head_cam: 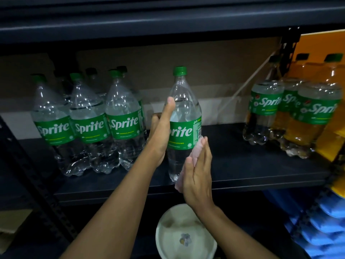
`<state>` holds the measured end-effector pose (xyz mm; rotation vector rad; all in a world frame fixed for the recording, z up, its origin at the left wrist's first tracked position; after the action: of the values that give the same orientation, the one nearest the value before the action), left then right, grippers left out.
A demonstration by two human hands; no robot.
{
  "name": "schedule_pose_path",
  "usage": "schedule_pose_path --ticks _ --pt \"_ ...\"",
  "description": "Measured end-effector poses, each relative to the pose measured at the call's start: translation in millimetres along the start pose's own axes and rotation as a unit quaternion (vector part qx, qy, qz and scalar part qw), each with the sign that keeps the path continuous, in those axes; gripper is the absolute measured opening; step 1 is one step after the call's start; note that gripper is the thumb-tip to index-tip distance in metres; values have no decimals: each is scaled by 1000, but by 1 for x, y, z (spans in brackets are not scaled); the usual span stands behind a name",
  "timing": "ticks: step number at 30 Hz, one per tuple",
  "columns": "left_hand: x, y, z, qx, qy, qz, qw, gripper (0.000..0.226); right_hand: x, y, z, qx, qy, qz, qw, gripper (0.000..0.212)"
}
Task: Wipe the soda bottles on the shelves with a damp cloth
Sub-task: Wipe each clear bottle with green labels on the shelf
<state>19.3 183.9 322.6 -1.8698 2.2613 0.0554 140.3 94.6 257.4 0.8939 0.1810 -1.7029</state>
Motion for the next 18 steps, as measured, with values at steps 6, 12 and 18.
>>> schedule_pose_path --ticks 6,12,18 --pt "7 -11 -17 -24 -27 45 998 96 -96 34 63 -7 15 -5 1000 55" --pt "14 -12 -28 -15 -25 44 999 67 -152 38 86 15 0 58 998 53" --pt "14 -8 -11 -25 -14 10 1000 123 -77 24 68 53 76 -107 990 57"
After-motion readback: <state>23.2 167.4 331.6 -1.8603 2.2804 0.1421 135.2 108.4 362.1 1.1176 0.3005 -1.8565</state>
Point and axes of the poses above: each hand's wrist, its own x-axis away from the middle knuckle, its own y-axis out of the back of the hand, z = x × y, the point moved 9 cm from there along -x, towards the middle knuckle, and after that the axes turned 10 degrees about z, right-handed, at the moved point
